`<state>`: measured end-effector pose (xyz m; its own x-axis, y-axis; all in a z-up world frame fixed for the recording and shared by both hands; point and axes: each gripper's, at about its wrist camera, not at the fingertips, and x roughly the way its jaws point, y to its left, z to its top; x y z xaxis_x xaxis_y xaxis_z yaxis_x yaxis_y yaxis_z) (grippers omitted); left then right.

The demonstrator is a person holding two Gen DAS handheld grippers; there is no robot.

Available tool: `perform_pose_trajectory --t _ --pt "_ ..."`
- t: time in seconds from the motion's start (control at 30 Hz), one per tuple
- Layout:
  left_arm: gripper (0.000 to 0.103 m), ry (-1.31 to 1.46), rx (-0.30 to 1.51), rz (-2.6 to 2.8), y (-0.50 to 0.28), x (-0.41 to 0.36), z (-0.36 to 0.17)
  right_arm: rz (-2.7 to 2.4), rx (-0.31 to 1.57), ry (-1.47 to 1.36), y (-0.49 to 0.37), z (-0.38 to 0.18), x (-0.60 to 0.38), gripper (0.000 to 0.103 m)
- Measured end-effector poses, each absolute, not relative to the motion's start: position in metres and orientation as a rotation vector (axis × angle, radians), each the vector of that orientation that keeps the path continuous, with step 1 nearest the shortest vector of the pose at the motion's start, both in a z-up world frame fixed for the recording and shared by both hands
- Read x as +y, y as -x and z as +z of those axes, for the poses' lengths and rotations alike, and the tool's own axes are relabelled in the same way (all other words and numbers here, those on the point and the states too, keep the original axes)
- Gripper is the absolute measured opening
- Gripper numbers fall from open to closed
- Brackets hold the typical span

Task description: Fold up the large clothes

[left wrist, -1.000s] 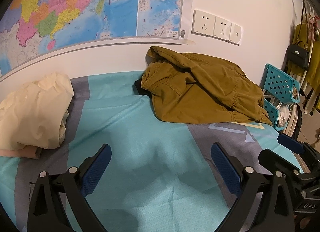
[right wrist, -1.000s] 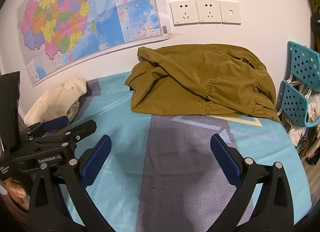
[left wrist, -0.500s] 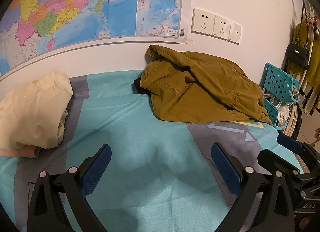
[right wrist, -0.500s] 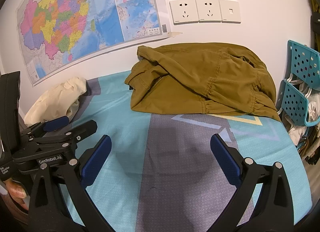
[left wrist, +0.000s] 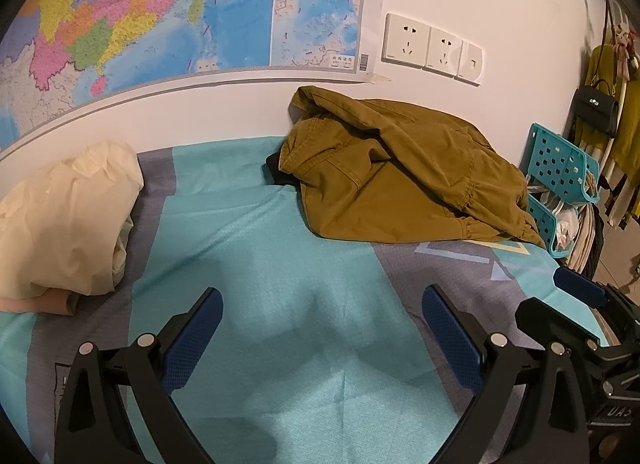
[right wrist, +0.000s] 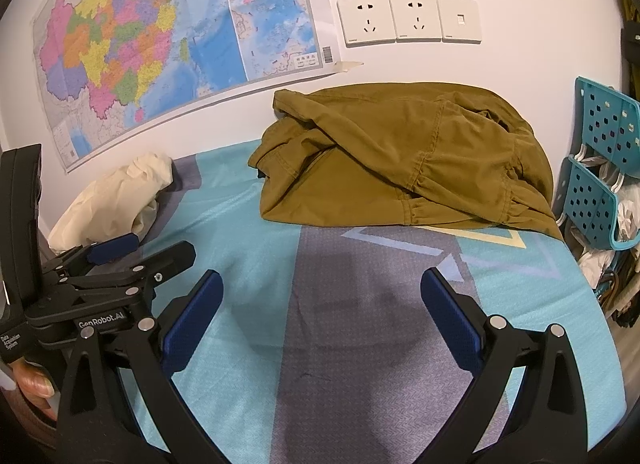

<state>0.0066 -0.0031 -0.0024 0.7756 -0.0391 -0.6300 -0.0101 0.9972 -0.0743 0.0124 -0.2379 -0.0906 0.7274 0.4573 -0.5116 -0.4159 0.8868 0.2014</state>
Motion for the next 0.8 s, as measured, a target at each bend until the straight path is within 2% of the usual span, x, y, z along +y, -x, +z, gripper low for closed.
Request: perform_pose_trajectory --t 0.8 --pt "0.096 0.061 0.686 -0.016 -0.0087 -0.0105 -0.004 0.484 0.581 -0.095 -0.0149 -0.0911 -0.2419 0.097"
